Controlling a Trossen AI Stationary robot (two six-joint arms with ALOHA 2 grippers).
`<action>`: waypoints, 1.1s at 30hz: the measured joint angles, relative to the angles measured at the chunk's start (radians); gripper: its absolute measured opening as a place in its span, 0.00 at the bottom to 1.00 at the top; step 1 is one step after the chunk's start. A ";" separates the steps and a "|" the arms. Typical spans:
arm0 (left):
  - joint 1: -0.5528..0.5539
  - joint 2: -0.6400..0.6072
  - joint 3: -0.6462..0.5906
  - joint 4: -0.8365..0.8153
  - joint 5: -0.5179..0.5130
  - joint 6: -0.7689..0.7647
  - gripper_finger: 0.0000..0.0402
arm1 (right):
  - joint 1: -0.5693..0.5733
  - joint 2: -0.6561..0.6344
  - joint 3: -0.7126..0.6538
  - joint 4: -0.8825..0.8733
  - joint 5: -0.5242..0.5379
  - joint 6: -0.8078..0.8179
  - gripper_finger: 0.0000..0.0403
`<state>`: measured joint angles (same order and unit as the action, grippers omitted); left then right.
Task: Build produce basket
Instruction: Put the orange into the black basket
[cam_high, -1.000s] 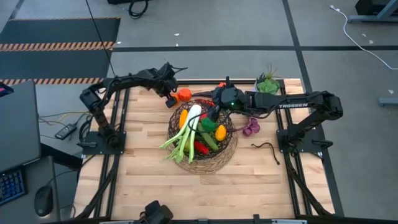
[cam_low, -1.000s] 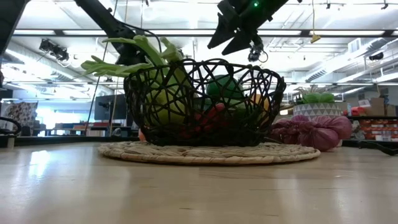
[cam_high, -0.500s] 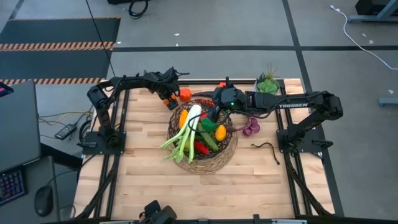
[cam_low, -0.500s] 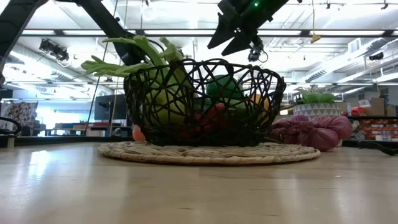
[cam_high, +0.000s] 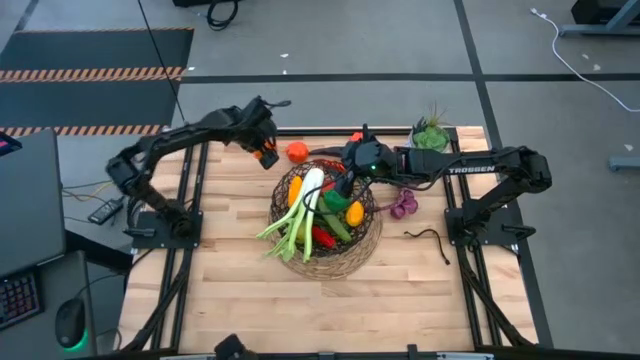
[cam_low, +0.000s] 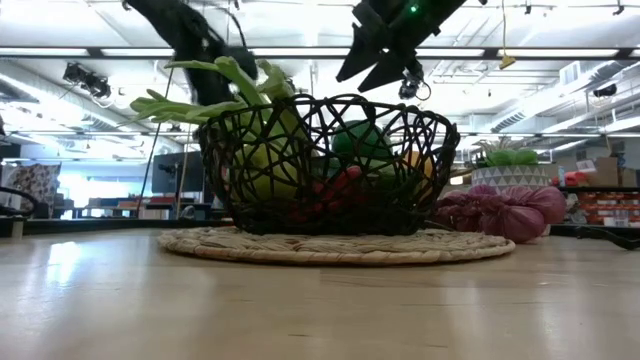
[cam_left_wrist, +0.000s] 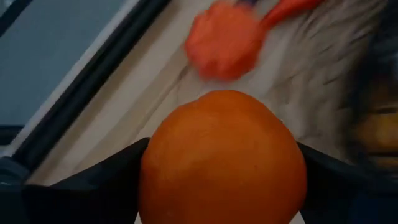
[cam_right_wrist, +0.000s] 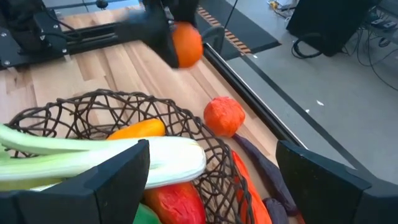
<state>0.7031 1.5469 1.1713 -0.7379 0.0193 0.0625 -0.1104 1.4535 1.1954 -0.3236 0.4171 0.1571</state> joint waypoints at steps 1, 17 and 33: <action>-0.011 -0.032 0.000 0.000 0.024 -0.014 0.84 | 0.000 -0.004 0.000 -0.010 0.000 -0.001 0.87; -0.420 -0.206 0.002 0.321 0.215 -0.280 0.88 | 0.050 -0.137 0.000 0.059 -0.033 -0.013 0.87; -0.592 -0.159 0.001 0.478 0.071 -0.177 0.88 | 0.134 -0.130 0.000 0.124 -0.063 0.084 0.87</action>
<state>0.1115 1.3880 1.1721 -0.2600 0.0898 -0.1145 0.0238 1.3237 1.1950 -0.2000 0.3542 0.2409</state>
